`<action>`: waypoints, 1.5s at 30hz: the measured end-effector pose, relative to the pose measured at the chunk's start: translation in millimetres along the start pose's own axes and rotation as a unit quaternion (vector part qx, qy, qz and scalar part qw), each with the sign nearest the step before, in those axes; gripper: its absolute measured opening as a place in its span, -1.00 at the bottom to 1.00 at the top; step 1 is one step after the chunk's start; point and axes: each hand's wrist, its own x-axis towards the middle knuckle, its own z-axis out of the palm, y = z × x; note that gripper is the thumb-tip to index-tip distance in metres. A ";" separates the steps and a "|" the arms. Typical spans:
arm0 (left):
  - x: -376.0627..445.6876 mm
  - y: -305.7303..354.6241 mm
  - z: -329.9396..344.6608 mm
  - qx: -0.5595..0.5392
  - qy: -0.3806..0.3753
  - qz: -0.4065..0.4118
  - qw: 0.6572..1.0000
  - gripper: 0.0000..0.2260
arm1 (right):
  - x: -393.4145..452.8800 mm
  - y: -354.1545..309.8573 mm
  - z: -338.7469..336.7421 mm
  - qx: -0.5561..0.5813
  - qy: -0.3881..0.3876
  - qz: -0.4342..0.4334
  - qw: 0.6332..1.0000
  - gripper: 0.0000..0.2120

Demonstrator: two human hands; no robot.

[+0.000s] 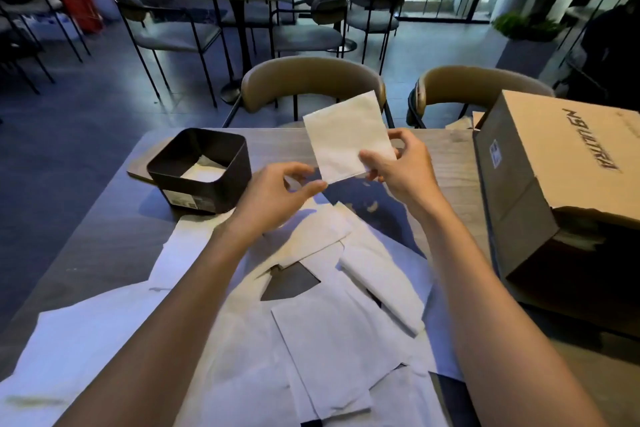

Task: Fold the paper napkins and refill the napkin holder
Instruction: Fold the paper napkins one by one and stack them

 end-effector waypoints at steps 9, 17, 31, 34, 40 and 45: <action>-3.9 -7.7 -10.6 0.153 -0.114 -0.013 0.982 -0.63 | 8.8 35.9 -6.6 -0.192 0.065 0.109 0.973 -0.67; -2.7 -11.4 -25.0 0.257 -0.112 -0.108 0.954 -0.51 | 6.1 28.7 -5.7 -0.396 0.082 0.085 0.911 -0.42; 4.4 3.9 -35.2 -0.128 -0.005 0.046 0.991 -0.75 | -13.2 4.1 19.9 -0.127 -0.236 -0.098 0.958 -0.81; 6.3 3.2 -30.4 -0.218 0.027 0.003 0.975 -0.59 | -13.7 2.4 24.4 -0.040 -0.178 -0.092 0.979 -0.96; 20.7 6.6 -9.1 -0.274 0.003 -0.022 0.961 -0.44 | -3.8 1.0 7.0 -0.032 -0.070 -0.067 0.995 -0.81; 48.3 20.0 17.8 -0.153 -0.023 -0.001 0.988 -0.50 | 14.4 22.4 -17.7 -0.135 0.058 -0.016 0.989 -0.72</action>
